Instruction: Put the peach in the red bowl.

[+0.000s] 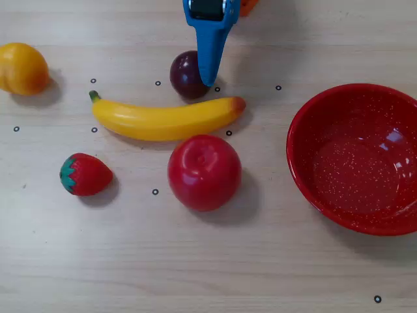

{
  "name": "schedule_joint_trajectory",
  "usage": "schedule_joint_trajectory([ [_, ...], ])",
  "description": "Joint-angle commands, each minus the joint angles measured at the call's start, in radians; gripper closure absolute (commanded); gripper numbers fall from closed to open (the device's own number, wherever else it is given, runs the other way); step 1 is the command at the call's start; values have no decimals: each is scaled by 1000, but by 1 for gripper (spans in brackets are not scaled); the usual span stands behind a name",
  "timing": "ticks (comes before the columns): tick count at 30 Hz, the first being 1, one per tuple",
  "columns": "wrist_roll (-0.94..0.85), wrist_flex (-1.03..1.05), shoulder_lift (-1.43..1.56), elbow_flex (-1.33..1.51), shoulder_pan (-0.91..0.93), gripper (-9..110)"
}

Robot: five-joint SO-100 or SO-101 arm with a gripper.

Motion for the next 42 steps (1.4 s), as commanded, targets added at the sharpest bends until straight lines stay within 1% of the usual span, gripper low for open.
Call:
schedule_joint_trajectory([
  [1,-14,6,2,14,-21,101],
  [42,-6,6,2,14,-20,101],
])
